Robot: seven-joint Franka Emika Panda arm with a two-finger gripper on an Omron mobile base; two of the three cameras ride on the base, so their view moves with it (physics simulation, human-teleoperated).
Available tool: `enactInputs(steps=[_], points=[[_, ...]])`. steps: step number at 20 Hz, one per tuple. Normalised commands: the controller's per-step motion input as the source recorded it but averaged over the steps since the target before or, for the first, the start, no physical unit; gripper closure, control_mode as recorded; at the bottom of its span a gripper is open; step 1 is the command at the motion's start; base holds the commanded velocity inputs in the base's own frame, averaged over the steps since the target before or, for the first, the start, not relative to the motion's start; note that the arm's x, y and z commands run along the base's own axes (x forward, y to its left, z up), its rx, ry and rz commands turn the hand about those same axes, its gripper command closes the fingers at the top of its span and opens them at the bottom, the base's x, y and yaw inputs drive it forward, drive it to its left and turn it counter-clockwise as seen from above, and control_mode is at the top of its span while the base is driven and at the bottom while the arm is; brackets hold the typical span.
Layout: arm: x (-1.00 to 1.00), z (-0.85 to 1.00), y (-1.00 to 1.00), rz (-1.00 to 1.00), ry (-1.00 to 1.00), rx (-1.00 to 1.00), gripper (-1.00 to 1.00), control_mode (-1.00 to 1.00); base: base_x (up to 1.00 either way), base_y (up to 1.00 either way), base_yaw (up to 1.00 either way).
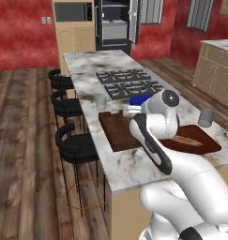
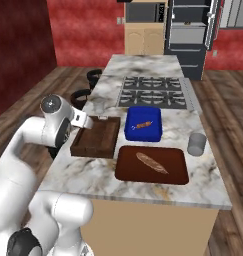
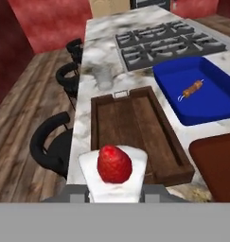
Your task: Take the cake and donut from the fridge and place them on the empty tray on the dining counter.
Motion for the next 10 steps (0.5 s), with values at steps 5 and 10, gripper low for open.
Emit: enactInputs(steps=[5, 10], points=[[0.61, -0.44, 0.00, 0.00, 0.10, 0.00, 1.00, -1.00, 0.00, 0.00, 0.00], [0.38, -0.24, 0.00, 0.00, 0.01, 0.00, 1.00, -1.00, 0.00, 0.00, 0.00]])
